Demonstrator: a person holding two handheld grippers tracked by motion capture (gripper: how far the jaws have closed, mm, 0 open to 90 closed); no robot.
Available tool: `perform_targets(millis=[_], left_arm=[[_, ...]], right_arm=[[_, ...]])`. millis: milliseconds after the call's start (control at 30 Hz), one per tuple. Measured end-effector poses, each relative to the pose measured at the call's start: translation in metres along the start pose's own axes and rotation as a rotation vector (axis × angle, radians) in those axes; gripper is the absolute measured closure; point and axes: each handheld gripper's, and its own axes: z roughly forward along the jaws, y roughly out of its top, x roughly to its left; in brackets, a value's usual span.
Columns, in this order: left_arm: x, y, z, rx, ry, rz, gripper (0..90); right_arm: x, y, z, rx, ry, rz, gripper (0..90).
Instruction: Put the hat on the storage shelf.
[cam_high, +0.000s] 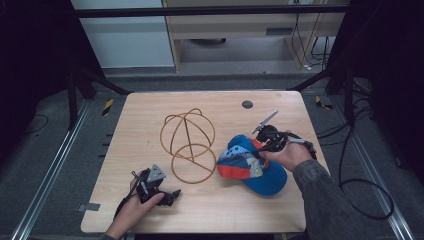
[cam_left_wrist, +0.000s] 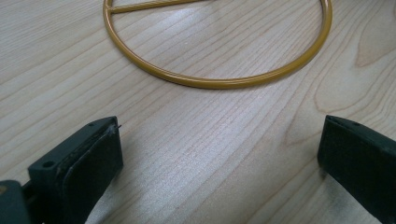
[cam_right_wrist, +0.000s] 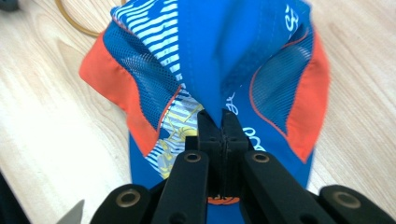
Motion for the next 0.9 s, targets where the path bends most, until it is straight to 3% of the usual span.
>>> perform_targets(millis=[400, 733, 900], left_arm=[[-0.002, 0.000, 0.001, -0.003, 0.010, -0.012, 0.0], [-0.001, 0.001, 0.001, -0.005, 0.012, -0.010, 0.0], [-0.001, 0.001, 0.001, -0.006, 0.012, -0.011, 0.0]], right_arm=[[0.004, 0.004, -0.034, -0.051, -0.008, -0.013, 90.0], [0.002, 0.005, -0.064, -0.101, -0.041, 0.017, 90.0], [0.006, 0.012, -0.077, -0.114, -0.055, -0.015, 90.0]])
